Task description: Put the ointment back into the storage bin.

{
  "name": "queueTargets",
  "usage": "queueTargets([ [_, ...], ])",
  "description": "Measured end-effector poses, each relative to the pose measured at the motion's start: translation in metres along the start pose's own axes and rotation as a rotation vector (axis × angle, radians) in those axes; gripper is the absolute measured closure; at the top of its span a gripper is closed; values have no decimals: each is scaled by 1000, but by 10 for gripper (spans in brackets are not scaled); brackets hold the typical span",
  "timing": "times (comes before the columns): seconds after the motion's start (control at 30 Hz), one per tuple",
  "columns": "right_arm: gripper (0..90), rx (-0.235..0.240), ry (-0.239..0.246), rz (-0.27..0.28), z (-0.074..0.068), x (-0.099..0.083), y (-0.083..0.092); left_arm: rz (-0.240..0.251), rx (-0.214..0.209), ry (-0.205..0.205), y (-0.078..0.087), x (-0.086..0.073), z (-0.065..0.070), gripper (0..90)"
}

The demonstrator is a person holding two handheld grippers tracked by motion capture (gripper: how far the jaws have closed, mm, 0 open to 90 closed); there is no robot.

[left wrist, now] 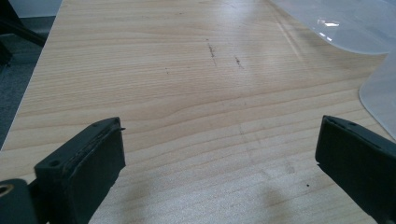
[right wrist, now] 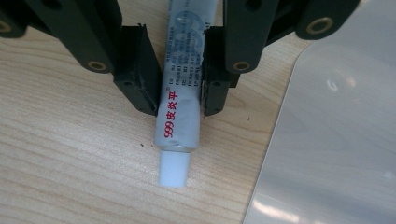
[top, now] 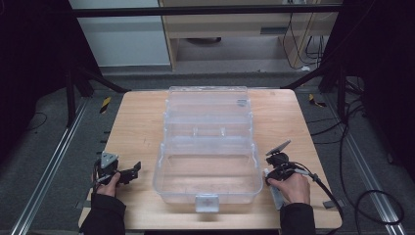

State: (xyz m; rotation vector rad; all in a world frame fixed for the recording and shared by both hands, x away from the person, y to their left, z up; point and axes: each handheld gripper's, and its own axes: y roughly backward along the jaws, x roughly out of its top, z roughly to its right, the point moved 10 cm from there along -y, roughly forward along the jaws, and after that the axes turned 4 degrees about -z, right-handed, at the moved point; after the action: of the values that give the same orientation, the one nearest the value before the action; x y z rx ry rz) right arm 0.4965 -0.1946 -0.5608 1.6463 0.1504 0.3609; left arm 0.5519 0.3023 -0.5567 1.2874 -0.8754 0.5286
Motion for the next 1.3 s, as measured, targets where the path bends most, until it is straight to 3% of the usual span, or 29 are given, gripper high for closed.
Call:
queueTargets([
  [0.43, 694, -26, 14, -29, 2, -2, -2, -1, -1, -1, 0, 0, 0, 9],
  [0.57, 695, -21, 14, -7, 4, -1, 3, -4, 1, -5, 0, 0, 0, 9],
  [0.93, 696, 38, -21, 125, 12, 3, 32, -7, 4, -11, 0, 0, 1, 10],
  [1.3, 696, 68, 25, 280, 11, 16, 76, 2, 1, -5, 1, 0, 0, 9],
])
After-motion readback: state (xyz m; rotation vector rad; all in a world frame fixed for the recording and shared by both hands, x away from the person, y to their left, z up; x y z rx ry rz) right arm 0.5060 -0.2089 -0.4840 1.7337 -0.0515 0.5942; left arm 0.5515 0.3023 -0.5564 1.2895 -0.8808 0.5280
